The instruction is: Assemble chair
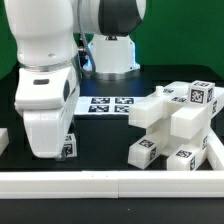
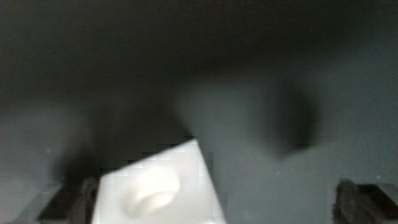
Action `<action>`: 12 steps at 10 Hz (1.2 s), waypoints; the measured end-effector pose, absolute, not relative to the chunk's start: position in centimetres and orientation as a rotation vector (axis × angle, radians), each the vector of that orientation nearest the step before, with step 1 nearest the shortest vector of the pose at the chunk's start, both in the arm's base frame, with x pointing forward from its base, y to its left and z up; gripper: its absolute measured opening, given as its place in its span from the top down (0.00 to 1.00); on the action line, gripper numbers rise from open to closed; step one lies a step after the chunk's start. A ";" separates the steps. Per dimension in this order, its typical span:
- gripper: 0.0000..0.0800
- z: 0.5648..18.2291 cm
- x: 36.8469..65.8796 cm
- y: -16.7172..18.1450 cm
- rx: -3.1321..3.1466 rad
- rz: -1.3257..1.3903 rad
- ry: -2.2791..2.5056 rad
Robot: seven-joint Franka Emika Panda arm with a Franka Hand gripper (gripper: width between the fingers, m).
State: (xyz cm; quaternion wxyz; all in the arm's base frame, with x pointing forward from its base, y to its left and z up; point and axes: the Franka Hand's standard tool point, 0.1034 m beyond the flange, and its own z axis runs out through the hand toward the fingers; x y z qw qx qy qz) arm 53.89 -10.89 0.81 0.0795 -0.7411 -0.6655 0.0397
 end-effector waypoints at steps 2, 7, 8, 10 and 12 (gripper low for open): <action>0.50 0.8 53.8 -10.9 -2.219 0.120 -1.988; 0.65 3.3 53.3 -14.9 -2.416 0.099 -1.800; 0.65 3.7 52.4 -15.7 -2.525 0.096 -1.665; 0.65 3.8 50.9 -16.1 -2.647 0.081 -1.468; 0.65 3.7 51.0 -16.0 -2.745 0.095 -1.282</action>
Offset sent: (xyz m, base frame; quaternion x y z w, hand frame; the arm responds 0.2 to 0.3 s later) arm 0.0000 0.0000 0.0000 0.0000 0.0000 0.0000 1.0000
